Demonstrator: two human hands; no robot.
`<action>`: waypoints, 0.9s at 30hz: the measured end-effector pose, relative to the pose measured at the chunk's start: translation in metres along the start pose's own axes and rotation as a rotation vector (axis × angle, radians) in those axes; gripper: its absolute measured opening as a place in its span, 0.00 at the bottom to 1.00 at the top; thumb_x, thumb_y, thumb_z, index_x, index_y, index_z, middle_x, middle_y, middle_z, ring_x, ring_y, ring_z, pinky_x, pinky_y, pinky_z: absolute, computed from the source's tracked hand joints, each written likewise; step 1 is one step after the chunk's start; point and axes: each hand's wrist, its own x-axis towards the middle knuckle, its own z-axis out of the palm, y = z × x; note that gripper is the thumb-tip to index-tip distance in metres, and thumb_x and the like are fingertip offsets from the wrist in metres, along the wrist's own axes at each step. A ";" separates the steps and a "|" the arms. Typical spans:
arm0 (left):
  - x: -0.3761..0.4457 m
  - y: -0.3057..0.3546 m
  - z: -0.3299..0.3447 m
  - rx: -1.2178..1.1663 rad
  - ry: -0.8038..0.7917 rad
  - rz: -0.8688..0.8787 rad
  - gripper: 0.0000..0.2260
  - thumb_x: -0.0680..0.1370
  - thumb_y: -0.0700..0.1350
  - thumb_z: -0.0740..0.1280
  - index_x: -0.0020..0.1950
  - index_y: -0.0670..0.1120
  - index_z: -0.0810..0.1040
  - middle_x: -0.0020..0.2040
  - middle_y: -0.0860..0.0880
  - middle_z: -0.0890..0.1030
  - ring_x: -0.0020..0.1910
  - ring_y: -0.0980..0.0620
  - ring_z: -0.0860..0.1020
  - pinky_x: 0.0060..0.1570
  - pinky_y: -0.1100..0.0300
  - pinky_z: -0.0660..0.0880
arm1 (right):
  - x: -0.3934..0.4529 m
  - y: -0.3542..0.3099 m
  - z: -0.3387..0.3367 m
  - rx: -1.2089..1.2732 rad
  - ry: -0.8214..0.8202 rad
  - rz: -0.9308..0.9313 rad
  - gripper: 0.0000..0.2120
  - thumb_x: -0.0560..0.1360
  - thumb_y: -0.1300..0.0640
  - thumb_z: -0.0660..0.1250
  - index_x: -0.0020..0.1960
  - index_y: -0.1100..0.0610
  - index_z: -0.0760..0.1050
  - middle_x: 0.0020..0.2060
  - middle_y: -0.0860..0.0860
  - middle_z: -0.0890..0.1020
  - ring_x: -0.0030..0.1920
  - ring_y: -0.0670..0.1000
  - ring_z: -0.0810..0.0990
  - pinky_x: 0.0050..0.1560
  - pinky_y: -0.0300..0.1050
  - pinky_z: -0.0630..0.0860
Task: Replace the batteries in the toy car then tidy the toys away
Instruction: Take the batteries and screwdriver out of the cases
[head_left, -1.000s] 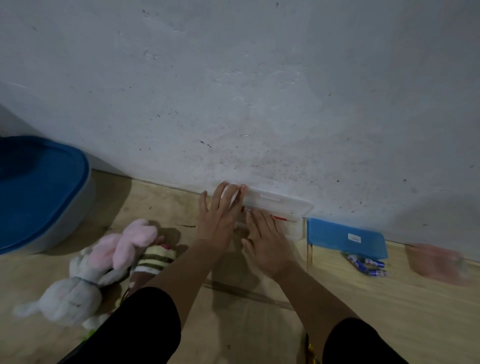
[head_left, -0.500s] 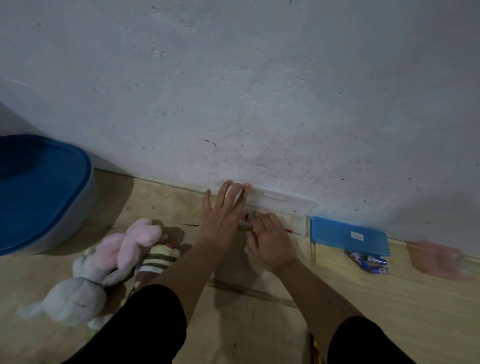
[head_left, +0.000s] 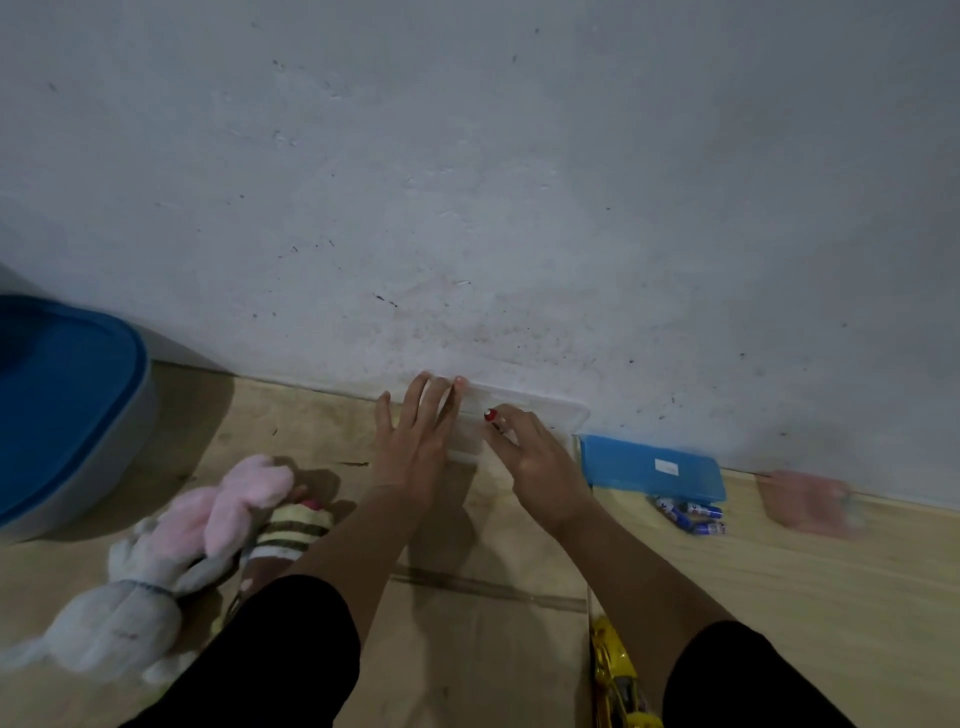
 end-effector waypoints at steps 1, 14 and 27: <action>0.000 0.001 -0.001 0.006 -0.034 0.009 0.41 0.73 0.42 0.68 0.77 0.48 0.45 0.71 0.47 0.50 0.74 0.46 0.48 0.68 0.39 0.57 | 0.000 0.002 -0.002 -0.043 0.025 -0.015 0.27 0.69 0.72 0.68 0.67 0.60 0.71 0.64 0.59 0.74 0.63 0.56 0.75 0.59 0.46 0.74; -0.006 0.002 -0.008 0.065 -0.139 0.022 0.41 0.79 0.39 0.60 0.71 0.45 0.26 0.74 0.48 0.28 0.75 0.47 0.32 0.72 0.40 0.44 | 0.001 -0.003 -0.011 -0.130 0.166 -0.068 0.23 0.62 0.69 0.76 0.56 0.61 0.79 0.51 0.59 0.80 0.51 0.55 0.77 0.45 0.44 0.79; -0.013 0.001 -0.008 0.056 -0.121 0.052 0.35 0.80 0.40 0.56 0.71 0.43 0.27 0.69 0.48 0.25 0.69 0.48 0.26 0.72 0.40 0.41 | 0.000 -0.001 -0.014 -0.325 0.008 0.136 0.26 0.71 0.50 0.71 0.64 0.60 0.72 0.53 0.57 0.79 0.48 0.54 0.79 0.46 0.49 0.79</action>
